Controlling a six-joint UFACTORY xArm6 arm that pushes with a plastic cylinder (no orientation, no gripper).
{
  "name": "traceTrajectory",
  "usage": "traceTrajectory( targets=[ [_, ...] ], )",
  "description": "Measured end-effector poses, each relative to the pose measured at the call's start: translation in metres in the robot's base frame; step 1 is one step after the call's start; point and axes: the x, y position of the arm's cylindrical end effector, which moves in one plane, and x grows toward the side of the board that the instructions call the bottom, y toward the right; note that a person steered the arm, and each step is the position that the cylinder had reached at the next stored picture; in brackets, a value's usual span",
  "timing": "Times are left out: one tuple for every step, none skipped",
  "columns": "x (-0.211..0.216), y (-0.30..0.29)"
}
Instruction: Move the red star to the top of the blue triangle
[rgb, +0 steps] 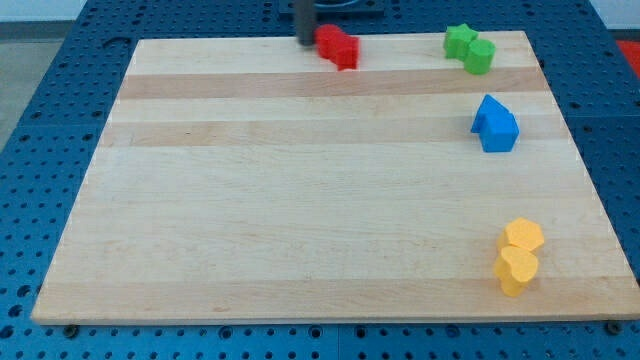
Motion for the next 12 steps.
traceTrajectory(
  targets=[
    [0.018, 0.067],
    [0.051, 0.105],
    [0.079, 0.094],
    [0.089, 0.054],
    [0.089, 0.011],
    [0.098, 0.01],
    [0.106, -0.012],
    [0.081, -0.053],
    [0.046, -0.062],
    [0.03, -0.025],
    [0.031, 0.054],
    [0.033, 0.112]
  ],
)
